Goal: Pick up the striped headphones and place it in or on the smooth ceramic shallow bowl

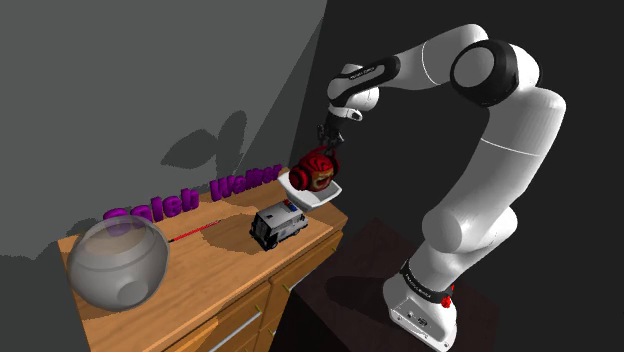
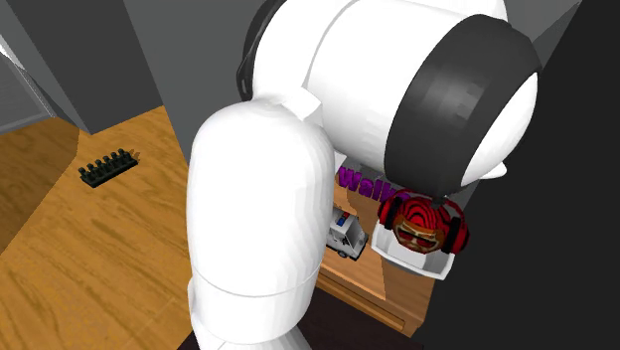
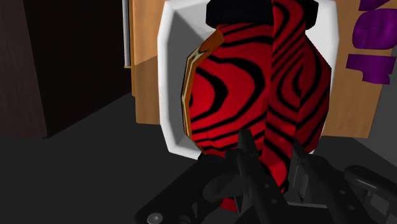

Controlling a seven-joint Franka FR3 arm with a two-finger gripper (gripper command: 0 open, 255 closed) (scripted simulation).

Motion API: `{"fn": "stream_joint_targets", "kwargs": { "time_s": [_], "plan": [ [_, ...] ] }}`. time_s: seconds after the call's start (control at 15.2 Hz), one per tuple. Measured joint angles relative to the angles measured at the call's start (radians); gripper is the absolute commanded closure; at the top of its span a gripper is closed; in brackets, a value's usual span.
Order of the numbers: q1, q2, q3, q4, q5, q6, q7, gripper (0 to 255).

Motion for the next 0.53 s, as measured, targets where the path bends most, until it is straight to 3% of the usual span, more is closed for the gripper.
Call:
{"fn": "stream_joint_targets", "kwargs": {
  "time_s": [0.07, 0.13, 0.53],
  "plan": [
    [0.0, 0.0, 0.0, 0.0, 0.0, 0.0, 0.0, 255],
    [0.0, 0.001, 0.0, 0.0, 0.0, 0.0, 0.001, 0],
    [0.0, -0.001, 0.0, 0.003, 0.0, 0.001, 0.001, 0]
  ]
}}
